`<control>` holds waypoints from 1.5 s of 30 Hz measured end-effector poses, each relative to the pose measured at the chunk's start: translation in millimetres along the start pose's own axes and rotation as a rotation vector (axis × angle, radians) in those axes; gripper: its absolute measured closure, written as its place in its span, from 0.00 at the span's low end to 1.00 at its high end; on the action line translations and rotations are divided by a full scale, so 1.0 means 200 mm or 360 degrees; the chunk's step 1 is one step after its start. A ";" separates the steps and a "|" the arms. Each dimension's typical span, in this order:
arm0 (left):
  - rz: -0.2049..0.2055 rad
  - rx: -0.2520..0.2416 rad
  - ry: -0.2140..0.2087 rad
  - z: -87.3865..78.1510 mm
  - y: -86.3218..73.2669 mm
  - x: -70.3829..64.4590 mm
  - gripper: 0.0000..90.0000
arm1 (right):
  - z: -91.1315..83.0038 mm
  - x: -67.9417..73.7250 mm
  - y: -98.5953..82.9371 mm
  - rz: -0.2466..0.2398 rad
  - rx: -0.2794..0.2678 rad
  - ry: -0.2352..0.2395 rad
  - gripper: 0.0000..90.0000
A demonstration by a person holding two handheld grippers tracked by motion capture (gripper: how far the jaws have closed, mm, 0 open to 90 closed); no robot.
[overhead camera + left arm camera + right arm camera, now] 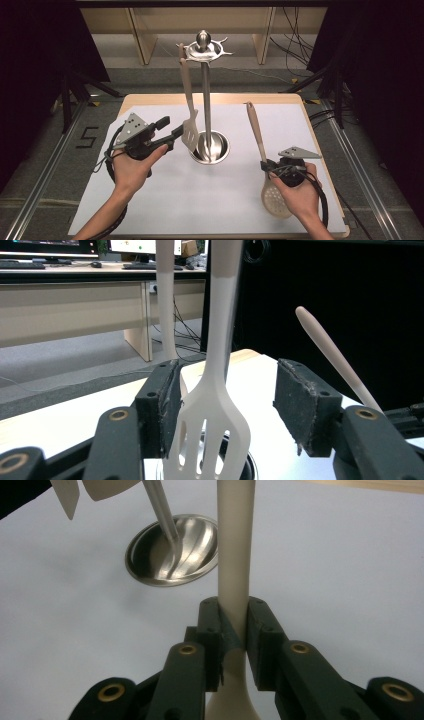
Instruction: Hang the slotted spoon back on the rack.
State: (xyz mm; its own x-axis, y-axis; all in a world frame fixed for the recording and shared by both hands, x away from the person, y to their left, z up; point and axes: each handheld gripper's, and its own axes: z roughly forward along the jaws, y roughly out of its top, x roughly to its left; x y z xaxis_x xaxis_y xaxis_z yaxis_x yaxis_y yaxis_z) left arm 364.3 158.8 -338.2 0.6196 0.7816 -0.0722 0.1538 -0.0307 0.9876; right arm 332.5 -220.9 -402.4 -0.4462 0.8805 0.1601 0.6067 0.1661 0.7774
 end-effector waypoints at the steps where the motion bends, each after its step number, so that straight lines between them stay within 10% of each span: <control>1: 0.0001 -0.0001 0.0000 0.00 0.00 0.00 0.48 | 0.00 0.00 0.00 -0.0003 0.0009 0.0001 0.88; 31: 0.0018 -0.0002 -0.0025 0.02 0.02 -0.04 0.49 | -0.01 0.08 0.04 -0.0050 -0.0093 0.0039 0.88; 33: 0.0029 0.0000 -0.0036 0.01 0.02 -0.04 0.49 | -0.01 0.07 0.05 -0.0148 -0.0130 0.0018 0.88; 34: 0.0026 0.0001 -0.0041 0.01 0.02 -0.05 0.49 | -0.01 0.10 0.04 -0.0069 -0.0123 0.0032 0.88; 45: 0.0002 0.0001 -0.0140 0.02 0.06 -0.17 0.50 | -0.05 0.20 0.07 -0.0194 -0.0235 0.0043 0.88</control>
State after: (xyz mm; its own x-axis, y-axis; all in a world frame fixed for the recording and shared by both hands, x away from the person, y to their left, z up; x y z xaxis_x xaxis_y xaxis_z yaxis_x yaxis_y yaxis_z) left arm 347.7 128.6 -324.2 0.6851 0.7237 -0.0828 0.1534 -0.0322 0.9876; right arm 316.1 -188.6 -378.6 -0.5290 0.8454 0.0740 0.4450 0.2021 0.8724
